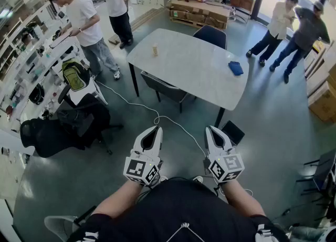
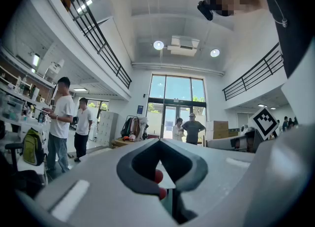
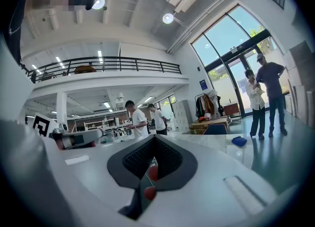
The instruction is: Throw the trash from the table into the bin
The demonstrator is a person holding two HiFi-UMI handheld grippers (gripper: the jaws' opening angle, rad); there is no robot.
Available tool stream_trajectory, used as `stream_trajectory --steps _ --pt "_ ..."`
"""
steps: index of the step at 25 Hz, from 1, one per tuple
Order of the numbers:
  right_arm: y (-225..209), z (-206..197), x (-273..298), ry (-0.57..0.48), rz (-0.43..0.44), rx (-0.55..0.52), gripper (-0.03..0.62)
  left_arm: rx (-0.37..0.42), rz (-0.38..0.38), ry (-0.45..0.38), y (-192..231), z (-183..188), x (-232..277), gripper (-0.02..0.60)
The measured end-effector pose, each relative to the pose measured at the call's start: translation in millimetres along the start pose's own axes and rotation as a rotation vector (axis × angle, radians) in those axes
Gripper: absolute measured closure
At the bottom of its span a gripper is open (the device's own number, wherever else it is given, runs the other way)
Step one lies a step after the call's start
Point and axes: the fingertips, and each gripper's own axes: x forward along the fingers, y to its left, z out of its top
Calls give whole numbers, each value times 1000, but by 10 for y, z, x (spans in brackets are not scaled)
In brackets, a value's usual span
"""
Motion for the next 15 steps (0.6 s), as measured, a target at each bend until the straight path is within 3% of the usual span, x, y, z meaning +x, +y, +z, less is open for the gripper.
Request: stream_trajectory --steps 15 --pt "149 -234 -45 94 27 24 569 11 47 45 194 -165 -252 581"
